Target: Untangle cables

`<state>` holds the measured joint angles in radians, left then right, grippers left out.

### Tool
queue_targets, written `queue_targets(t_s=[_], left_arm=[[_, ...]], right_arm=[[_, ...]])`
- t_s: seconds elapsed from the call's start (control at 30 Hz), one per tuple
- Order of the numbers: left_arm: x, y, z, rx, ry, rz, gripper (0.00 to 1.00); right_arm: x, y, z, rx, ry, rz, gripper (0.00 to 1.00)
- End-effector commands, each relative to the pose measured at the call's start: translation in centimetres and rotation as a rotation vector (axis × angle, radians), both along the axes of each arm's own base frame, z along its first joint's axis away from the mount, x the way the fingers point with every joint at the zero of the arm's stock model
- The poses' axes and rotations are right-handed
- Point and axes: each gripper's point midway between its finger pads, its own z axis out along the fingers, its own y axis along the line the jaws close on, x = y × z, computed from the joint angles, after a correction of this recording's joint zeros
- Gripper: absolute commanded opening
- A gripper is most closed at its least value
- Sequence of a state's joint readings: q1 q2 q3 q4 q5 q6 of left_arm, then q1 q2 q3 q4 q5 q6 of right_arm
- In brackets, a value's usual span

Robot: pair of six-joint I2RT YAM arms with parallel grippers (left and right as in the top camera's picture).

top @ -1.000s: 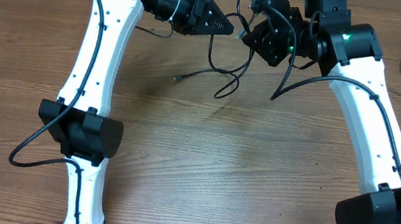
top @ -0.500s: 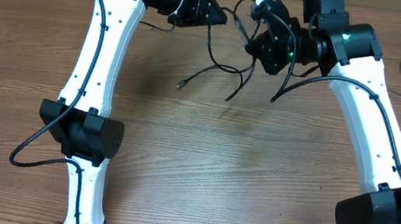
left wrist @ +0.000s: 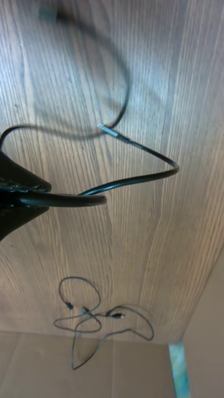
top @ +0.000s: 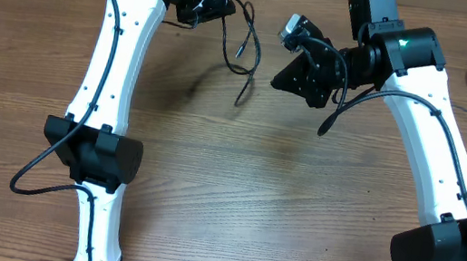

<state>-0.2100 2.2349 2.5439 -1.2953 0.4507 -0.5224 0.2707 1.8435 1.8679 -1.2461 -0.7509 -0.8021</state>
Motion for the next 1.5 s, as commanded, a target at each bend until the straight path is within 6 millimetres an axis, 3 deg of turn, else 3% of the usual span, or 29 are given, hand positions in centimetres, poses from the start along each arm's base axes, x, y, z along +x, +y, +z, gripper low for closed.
queue_targets(t_s=[0.0, 0.1, 0.17, 0.23, 0.33, 0.47, 0.67, 0.87, 1.17, 1.33, 1.47], left_arm=[[-0.2, 0.6, -0.4, 0.023, 0.023, 0.029, 0.04], [-1.3, -0.7, -0.1, -0.028, 0.032, -0.066, 0.04], [-2.2, -1.8, 0.4, -0.075, 0.026, -0.148, 0.04], [-3.1, -2.8, 0.9, -0.125, 0.026, -0.216, 0.04], [-4.3, -4.0, 1.7, -0.208, 0.055, -0.273, 0.04], [-5.3, -4.9, 2.6, -0.283, 0.079, -0.313, 0.04], [-5.3, -5.0, 2.6, -0.334, 0.202, -0.192, 0.04], [-5.5, -5.2, 2.6, -0.375, 0.317, -0.084, 0.04], [-5.0, -4.6, 2.0, -0.347, 0.341, -0.012, 0.04], [-4.8, -4.3, 1.6, -0.337, 0.363, 0.037, 0.04], [-4.8, -4.4, 1.7, -0.357, 0.406, 0.082, 0.04]], right_arm=[[-0.1, 0.8, 0.7, 0.063, -0.023, 0.049, 0.08], [0.5, 0.8, 0.8, 0.063, -0.056, 0.046, 0.17], [1.2, 0.8, 0.9, 0.059, -0.072, 0.021, 0.31], [2.5, 0.5, 0.9, 0.04, -0.083, -0.043, 0.36], [5.4, -0.5, 0.4, -0.017, -0.09, -0.208, 0.54], [6.0, -0.5, 0.2, -0.017, -0.091, -0.23, 0.66], [7.6, -2.1, -2.2, -0.112, -0.038, -0.37, 0.63], [8.2, -1.9, -4.3, -0.122, 0.033, -0.402, 0.59], [7.6, -0.5, -3.4, -0.032, 0.065, -0.354, 0.54], [6.1, 1.4, -1.9, 0.086, 0.121, -0.261, 0.54], [6.1, 1.4, -2.0, 0.087, 0.122, -0.26, 0.52]])
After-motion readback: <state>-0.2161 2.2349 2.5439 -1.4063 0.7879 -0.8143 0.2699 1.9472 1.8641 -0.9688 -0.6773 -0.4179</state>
